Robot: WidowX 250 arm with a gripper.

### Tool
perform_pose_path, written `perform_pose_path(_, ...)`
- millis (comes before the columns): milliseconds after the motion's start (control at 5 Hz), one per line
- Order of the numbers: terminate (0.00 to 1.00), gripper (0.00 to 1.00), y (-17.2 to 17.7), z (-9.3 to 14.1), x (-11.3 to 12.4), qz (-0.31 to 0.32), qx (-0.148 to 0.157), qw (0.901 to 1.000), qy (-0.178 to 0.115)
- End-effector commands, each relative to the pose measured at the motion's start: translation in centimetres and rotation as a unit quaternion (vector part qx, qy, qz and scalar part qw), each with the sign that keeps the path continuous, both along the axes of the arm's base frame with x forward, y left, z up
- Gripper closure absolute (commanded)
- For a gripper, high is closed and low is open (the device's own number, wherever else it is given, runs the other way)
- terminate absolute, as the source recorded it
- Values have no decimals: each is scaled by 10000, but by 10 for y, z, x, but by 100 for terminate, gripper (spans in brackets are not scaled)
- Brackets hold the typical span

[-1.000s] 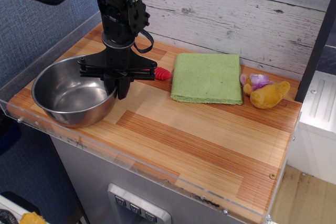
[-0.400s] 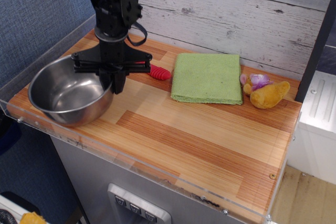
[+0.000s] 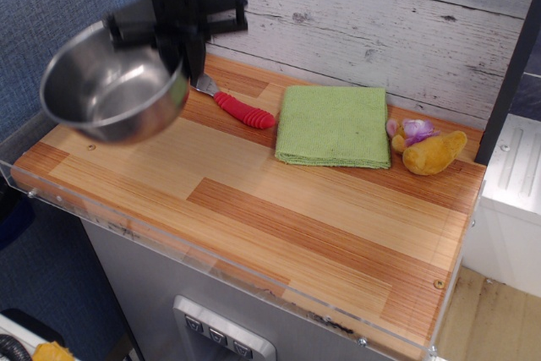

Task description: Put the silver bowl in the table's lower right corner.

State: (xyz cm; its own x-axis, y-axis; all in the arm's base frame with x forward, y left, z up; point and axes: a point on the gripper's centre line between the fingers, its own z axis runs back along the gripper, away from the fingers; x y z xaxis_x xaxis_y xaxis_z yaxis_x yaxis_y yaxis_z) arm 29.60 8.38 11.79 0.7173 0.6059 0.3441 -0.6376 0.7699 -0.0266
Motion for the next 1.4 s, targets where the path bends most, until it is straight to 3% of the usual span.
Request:
perform_pose_path(0, 0, 100, -69, 44, -3, -846, -241, 9949, -494)
perform_pose_path(400, 0, 100, -139, 36, -15, -1703, -398, 9839, -366)
perform_pose_path(600, 0, 100, -168, 21, -22, -2222, -274, 9742, -281)
perform_pose_path(1000, 0, 100, -193, -9, -42, -2803, -127, 9598, -15)
perform_pose_path(1200, 0, 100, -190, -23, -43, -2775, -59, 9607, 42)
